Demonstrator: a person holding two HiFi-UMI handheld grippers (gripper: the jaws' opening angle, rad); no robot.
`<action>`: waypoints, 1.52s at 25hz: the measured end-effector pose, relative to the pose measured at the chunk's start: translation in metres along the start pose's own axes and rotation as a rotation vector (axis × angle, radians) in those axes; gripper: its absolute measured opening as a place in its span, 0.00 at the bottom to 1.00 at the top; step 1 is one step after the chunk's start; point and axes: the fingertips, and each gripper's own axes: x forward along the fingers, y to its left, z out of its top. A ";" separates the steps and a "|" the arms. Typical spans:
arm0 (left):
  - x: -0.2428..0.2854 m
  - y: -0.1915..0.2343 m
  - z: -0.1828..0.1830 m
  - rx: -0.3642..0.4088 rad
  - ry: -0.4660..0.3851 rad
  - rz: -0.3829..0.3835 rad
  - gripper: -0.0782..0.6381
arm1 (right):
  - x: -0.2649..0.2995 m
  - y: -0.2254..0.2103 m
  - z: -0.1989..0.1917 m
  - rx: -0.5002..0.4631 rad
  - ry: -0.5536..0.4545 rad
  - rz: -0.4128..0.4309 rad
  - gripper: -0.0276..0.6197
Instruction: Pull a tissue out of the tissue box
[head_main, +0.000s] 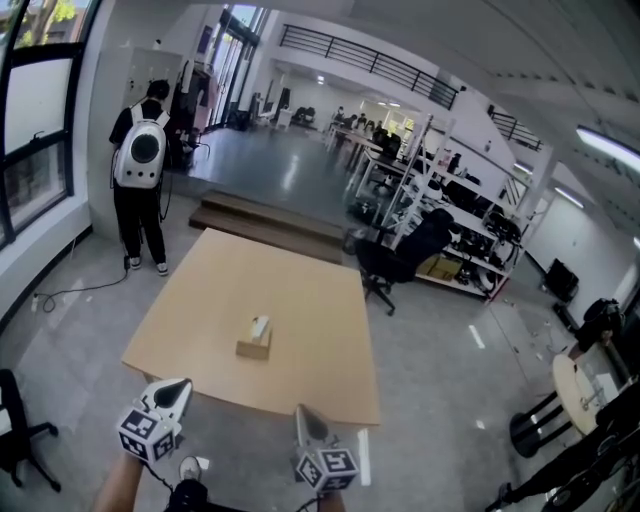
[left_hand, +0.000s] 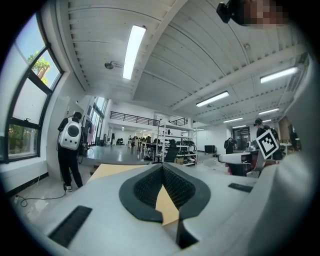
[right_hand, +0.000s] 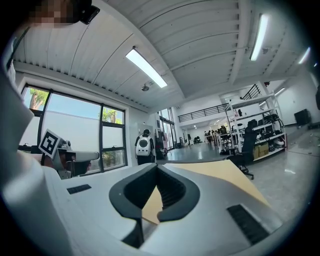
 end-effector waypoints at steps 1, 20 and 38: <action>0.004 0.002 0.000 0.001 0.001 -0.002 0.12 | 0.004 -0.002 0.001 0.000 0.002 -0.004 0.05; 0.132 0.107 0.004 0.027 0.009 -0.082 0.12 | 0.150 -0.034 0.006 -0.001 0.009 -0.068 0.05; 0.241 0.211 0.018 0.032 0.022 -0.149 0.12 | 0.288 -0.061 0.036 0.038 0.008 -0.156 0.05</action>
